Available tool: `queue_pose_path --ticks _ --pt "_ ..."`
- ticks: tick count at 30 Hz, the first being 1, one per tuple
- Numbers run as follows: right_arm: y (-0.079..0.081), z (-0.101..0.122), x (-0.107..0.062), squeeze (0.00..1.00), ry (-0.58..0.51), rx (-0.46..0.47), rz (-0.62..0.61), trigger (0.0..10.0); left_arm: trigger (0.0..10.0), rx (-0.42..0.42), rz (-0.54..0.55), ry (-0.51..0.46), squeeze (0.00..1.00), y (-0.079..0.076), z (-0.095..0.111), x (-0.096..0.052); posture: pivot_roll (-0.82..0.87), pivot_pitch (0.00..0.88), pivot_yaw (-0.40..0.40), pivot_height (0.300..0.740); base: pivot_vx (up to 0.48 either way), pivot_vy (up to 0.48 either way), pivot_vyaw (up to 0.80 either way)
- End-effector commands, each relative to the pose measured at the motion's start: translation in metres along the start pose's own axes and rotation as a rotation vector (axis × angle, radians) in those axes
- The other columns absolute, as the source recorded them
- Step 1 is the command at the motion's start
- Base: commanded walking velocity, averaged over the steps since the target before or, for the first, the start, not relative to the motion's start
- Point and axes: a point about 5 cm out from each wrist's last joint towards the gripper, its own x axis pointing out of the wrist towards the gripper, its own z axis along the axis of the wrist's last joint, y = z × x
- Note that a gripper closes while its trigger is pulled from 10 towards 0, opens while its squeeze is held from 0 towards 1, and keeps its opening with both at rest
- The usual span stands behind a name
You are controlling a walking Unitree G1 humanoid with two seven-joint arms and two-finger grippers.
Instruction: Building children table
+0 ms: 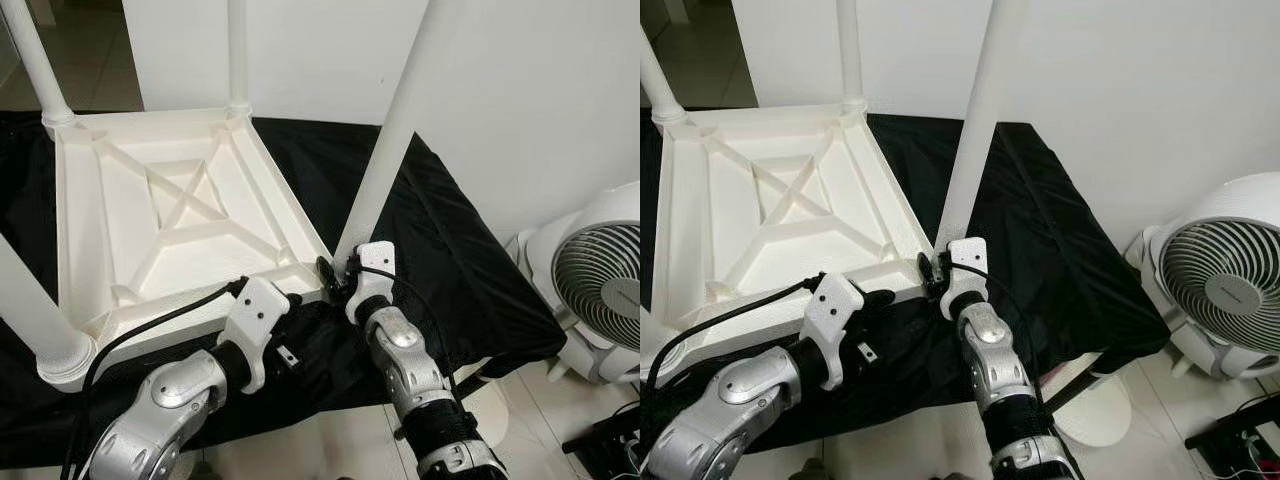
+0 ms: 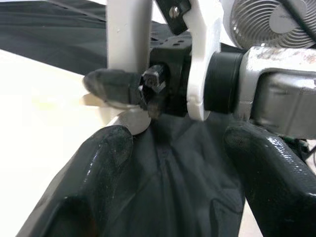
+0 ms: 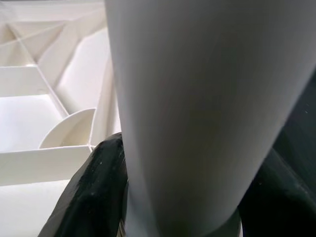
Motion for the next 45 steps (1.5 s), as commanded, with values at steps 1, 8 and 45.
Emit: queue_pose_path --ticks 1,8,45 --pt "0.002 -0.011 -0.006 0.0 0.048 0.037 0.027 0.0 10.0 -0.001 -0.005 0.006 0.0 -0.002 -0.002 0.001 0.2 0.047 -0.12 0.74 0.0 0.0 0.0" --pt "0.001 -0.007 -0.012 1.0 0.022 0.004 0.129 10.0 10.0 0.002 0.001 0.005 0.0 -0.001 -0.002 0.001 0.2 0.04 -0.125 0.74 0.0 0.0 0.0" --pt "-0.039 0.022 -0.005 0.0 -0.018 -0.323 0.73 0.0 10.0 0.011 0.007 0.001 0.0 0.003 0.002 -0.002 0.2 0.058 -0.094 0.74 0.0 0.0 0.0"
